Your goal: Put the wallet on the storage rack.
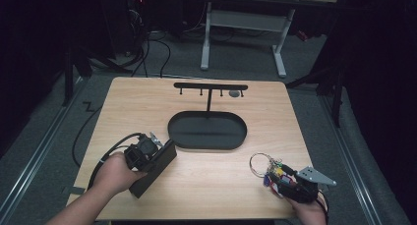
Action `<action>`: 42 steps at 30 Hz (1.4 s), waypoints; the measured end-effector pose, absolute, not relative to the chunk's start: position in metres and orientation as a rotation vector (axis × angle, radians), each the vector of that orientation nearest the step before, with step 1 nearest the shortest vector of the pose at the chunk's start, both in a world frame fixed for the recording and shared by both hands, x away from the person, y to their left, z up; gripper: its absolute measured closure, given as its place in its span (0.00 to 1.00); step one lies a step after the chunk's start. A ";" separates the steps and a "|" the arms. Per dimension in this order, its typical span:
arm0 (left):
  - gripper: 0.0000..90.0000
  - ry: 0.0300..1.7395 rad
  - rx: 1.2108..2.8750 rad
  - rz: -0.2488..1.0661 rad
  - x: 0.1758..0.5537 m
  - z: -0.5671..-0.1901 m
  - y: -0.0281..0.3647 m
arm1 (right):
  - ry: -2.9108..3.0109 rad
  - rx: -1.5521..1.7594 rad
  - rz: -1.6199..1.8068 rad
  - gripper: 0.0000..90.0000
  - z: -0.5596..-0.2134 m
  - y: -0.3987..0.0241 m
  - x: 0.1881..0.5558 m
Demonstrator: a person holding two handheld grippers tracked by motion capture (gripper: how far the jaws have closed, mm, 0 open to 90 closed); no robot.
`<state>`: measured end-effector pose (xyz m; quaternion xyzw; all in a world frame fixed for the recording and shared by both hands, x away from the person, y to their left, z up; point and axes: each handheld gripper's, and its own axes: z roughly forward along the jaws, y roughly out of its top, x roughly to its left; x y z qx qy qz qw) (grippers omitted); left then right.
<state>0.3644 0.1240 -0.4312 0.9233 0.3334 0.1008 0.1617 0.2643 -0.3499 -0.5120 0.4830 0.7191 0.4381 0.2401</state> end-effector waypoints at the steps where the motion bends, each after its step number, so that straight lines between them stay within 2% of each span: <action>1: 0.79 0.952 2.635 0.288 0.364 -0.431 0.124 | 1.968 1.322 1.199 0.42 -0.512 -0.350 0.264; 5: 0.82 0.883 2.632 0.326 0.361 -0.432 0.123 | 1.965 1.326 1.198 0.42 -0.512 -0.350 0.264; 7: 0.83 0.787 2.667 0.412 0.354 -0.431 0.118 | 1.963 1.327 1.197 0.42 -0.512 -0.351 0.264; 8: 0.83 0.787 2.667 0.412 0.354 -0.431 0.118 | 1.963 1.328 1.198 0.42 -0.512 -0.351 0.264; 9: 0.83 0.721 2.690 0.481 0.348 -0.429 0.113 | 1.963 1.326 1.198 0.42 -0.512 -0.351 0.264; 12: 0.83 0.680 2.684 0.498 0.345 -0.424 0.109 | 1.964 1.326 1.199 0.42 -0.512 -0.351 0.264; 17: 0.83 0.540 2.680 0.600 0.338 -0.413 0.097 | 1.964 1.324 1.201 0.42 -0.512 -0.351 0.264; 18: 0.83 0.485 2.669 0.657 0.336 -0.409 0.092 | 1.963 1.321 1.202 0.42 -0.512 -0.352 0.264; 30: 0.83 0.233 2.514 0.945 0.337 -0.411 0.068 | 1.959 1.332 1.202 0.42 -0.512 -0.352 0.263; 42: 0.83 0.088 2.506 1.037 0.362 -0.425 0.043 | 1.955 1.337 1.204 0.42 -0.513 -0.355 0.262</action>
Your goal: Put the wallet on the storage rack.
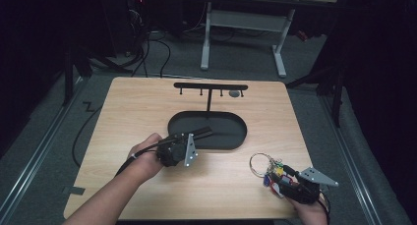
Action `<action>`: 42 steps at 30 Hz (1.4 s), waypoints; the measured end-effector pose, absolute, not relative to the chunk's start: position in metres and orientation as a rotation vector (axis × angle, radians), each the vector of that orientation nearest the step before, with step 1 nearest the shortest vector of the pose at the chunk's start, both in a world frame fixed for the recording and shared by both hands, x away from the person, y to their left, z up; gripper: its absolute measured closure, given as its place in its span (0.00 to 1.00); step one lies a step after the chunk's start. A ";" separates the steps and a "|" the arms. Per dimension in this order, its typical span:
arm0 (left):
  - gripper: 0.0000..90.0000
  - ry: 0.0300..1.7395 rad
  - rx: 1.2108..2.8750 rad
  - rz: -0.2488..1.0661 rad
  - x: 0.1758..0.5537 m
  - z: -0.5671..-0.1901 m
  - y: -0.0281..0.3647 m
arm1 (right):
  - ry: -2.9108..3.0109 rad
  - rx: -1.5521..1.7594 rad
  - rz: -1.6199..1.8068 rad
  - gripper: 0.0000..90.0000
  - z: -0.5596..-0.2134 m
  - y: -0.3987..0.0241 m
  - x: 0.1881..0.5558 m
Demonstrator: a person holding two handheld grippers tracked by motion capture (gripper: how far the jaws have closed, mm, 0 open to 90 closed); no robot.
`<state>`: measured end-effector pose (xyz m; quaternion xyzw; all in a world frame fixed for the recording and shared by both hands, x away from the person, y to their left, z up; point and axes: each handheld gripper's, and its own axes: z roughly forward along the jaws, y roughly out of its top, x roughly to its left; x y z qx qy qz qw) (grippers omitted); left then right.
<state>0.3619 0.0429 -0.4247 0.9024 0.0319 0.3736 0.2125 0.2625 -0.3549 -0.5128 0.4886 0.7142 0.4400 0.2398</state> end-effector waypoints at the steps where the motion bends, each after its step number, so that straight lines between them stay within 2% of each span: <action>1: 0.83 0.081 2.503 1.041 0.364 -0.425 0.040 | 1.954 1.340 1.205 0.43 -0.513 -0.355 0.262; 17: 0.83 -0.095 2.500 1.106 0.405 -0.418 -0.008 | 1.941 1.354 1.220 0.43 -0.513 -0.359 0.262; 42: 0.83 -0.108 2.563 1.097 0.446 -0.440 -0.037 | 1.916 1.383 1.263 0.43 -0.514 -0.363 0.261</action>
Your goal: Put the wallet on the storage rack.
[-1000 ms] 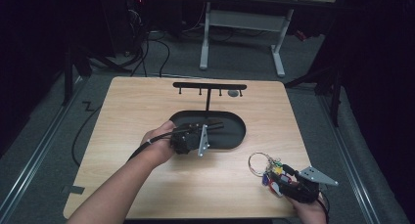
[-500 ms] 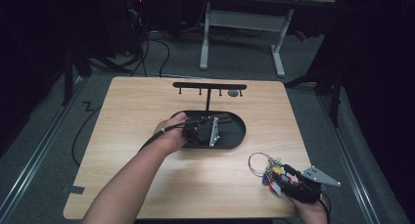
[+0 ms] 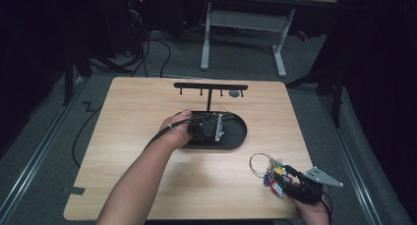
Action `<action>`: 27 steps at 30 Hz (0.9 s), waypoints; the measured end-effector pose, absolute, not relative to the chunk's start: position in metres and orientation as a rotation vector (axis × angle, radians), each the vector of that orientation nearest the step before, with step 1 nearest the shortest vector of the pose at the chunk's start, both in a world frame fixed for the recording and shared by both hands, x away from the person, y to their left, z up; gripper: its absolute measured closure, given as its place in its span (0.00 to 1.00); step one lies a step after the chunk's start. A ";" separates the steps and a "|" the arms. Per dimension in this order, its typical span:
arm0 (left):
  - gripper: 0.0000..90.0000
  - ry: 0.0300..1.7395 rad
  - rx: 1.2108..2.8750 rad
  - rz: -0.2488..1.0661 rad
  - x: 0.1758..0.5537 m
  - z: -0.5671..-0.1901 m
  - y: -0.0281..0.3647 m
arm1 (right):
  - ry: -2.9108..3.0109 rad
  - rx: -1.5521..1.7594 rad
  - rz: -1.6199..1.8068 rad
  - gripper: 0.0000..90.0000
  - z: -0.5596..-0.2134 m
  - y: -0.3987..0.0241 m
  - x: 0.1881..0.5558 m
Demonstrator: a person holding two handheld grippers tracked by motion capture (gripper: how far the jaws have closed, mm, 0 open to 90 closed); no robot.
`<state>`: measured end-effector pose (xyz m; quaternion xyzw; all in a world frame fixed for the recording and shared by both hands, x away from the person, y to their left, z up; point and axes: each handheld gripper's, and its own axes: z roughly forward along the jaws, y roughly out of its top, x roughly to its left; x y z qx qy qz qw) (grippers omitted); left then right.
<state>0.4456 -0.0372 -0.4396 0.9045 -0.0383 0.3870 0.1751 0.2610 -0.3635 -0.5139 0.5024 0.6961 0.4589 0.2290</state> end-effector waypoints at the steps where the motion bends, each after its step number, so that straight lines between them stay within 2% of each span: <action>1: 0.83 -0.111 2.560 1.099 0.447 -0.441 -0.039 | 1.916 1.385 1.262 0.43 -0.514 -0.364 0.261; 16: 0.83 -0.185 2.617 1.107 0.464 -0.471 -0.042 | 1.914 1.391 1.266 0.44 -0.515 -0.366 0.260; 25: 0.79 -0.149 2.651 1.024 0.464 -0.475 -0.040 | 1.920 1.389 1.269 0.44 -0.515 -0.364 0.260; 27: 0.76 -0.128 2.674 0.966 0.463 -0.475 -0.041 | 1.918 1.388 1.270 0.44 -0.514 -0.364 0.259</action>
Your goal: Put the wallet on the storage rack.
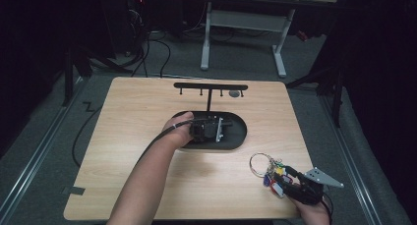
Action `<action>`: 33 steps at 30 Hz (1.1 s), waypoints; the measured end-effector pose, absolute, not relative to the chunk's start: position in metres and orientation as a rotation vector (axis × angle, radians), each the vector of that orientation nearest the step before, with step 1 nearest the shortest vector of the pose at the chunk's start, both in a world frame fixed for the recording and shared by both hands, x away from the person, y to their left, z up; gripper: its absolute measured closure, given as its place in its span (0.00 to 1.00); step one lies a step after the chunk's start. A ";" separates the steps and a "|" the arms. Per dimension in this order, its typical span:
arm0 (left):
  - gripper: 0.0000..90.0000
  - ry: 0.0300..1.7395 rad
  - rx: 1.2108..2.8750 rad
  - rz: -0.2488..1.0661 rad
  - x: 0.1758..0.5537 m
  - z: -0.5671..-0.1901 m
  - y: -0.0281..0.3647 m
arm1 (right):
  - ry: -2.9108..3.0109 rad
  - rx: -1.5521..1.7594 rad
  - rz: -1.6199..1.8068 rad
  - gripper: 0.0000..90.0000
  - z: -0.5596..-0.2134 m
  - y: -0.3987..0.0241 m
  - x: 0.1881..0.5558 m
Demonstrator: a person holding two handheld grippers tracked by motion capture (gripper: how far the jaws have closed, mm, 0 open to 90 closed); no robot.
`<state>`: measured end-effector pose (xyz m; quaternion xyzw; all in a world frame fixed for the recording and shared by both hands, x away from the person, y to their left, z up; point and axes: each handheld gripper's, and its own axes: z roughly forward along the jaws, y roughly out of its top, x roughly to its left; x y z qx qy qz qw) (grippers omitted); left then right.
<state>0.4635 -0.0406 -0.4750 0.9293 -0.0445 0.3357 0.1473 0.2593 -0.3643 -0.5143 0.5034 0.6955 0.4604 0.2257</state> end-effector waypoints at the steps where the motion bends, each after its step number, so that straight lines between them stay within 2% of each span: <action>1: 0.71 -0.127 2.675 0.958 0.463 -0.475 -0.040 | 1.918 1.386 1.268 0.44 -0.514 -0.364 0.259; 2: 0.71 -0.115 2.680 0.916 0.462 -0.474 -0.039 | 1.919 1.387 1.268 0.44 -0.514 -0.365 0.260; 10: 0.65 -0.064 2.647 0.839 0.455 -0.471 -0.030 | 1.924 1.380 1.260 0.44 -0.514 -0.363 0.260; 12: 0.68 -0.049 2.619 0.845 0.452 -0.470 -0.027 | 1.925 1.378 1.259 0.44 -0.514 -0.363 0.260; 20: 0.68 0.061 2.570 0.798 0.446 -0.458 -0.011 | 1.933 1.368 1.247 0.44 -0.514 -0.361 0.260; 33: 0.68 0.210 2.439 0.694 0.403 -0.453 0.025 | 1.938 1.347 1.226 0.45 -0.512 -0.359 0.259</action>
